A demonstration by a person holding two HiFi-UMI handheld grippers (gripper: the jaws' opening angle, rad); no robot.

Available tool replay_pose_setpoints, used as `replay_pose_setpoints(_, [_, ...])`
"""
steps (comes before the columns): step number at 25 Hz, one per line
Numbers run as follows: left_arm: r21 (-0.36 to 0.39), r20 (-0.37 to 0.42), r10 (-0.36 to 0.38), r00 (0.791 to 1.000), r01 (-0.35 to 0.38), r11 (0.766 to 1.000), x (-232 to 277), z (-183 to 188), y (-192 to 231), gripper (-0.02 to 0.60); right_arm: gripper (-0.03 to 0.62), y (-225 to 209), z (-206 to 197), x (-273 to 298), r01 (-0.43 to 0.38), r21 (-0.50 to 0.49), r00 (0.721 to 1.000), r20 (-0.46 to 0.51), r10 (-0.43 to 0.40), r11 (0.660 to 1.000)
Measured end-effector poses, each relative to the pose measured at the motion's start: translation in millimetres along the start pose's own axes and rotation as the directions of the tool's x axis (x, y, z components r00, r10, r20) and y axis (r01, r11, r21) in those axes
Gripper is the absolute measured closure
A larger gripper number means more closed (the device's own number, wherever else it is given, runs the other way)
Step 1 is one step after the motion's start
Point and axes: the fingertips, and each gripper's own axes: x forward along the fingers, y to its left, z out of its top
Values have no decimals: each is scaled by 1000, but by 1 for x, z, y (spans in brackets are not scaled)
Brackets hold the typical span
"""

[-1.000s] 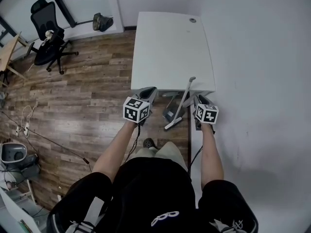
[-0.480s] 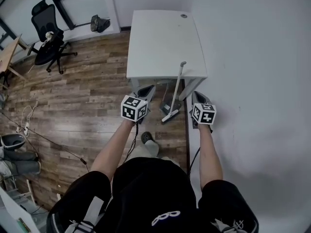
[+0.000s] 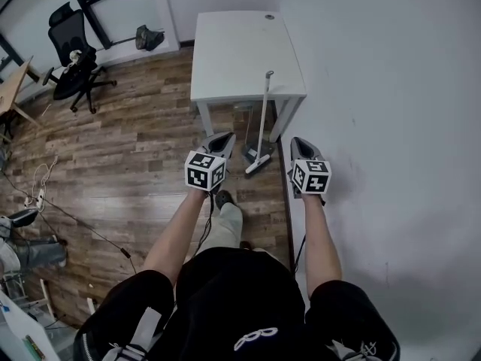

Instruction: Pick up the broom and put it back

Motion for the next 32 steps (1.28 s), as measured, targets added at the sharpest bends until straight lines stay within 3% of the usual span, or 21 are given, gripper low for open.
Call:
replay_pose_setpoints(14, [-4,47,10,999,-10,1000,-76,-12,-78,571,569,42,-18,-102,1,116,996,88,-12,993])
replay_pose_setpoints(22, [-42,77,57,995,-54,998,-98,-9,-85,571,569,58,-25,-127,-2,75,996,93,-5,997])
replay_pose_setpoints(32, [-44,57,62,996,-59,997,-112,-24,-103,571,569,59,-38,-151,-38,126,994,103,25,991])
